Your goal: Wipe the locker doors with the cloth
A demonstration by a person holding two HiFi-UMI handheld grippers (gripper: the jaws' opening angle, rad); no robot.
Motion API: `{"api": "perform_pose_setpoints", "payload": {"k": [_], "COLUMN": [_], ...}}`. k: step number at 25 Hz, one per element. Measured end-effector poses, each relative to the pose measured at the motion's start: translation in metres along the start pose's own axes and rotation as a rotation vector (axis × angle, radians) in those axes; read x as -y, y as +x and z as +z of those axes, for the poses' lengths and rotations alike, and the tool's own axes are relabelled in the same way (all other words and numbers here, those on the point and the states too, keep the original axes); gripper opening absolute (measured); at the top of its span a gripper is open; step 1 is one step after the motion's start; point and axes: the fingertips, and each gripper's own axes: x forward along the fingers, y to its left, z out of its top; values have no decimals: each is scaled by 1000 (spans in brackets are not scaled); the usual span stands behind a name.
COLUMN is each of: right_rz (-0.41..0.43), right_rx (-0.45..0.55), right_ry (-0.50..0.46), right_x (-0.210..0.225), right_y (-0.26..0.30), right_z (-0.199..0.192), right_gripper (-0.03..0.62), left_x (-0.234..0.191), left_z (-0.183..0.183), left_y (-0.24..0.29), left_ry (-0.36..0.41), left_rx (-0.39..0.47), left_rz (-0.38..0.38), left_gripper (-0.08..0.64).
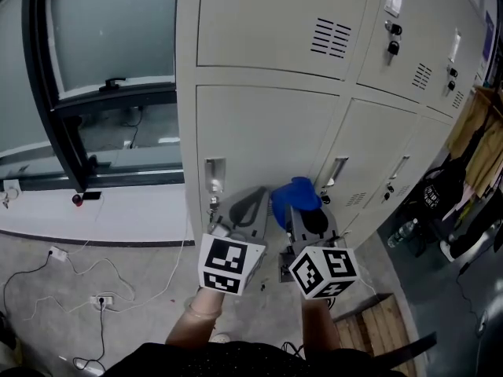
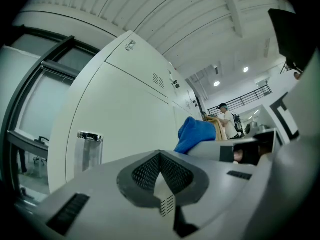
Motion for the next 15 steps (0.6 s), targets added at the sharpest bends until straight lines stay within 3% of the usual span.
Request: {"api": "perform_pose_setpoints", "payload": {"k": [15], "right_rz": [20], "right_rx": [-40], "right_ry": [10], "right_x": [-2], "right_y": [-4], "right_z": [-10], "right_gripper": [92], "left_x": [0], "left_z": [-19], "left_y": [-7], "left_ry": [-56], "left_rx": [-32], "left_rz": [26], "left_gripper": [6]}}
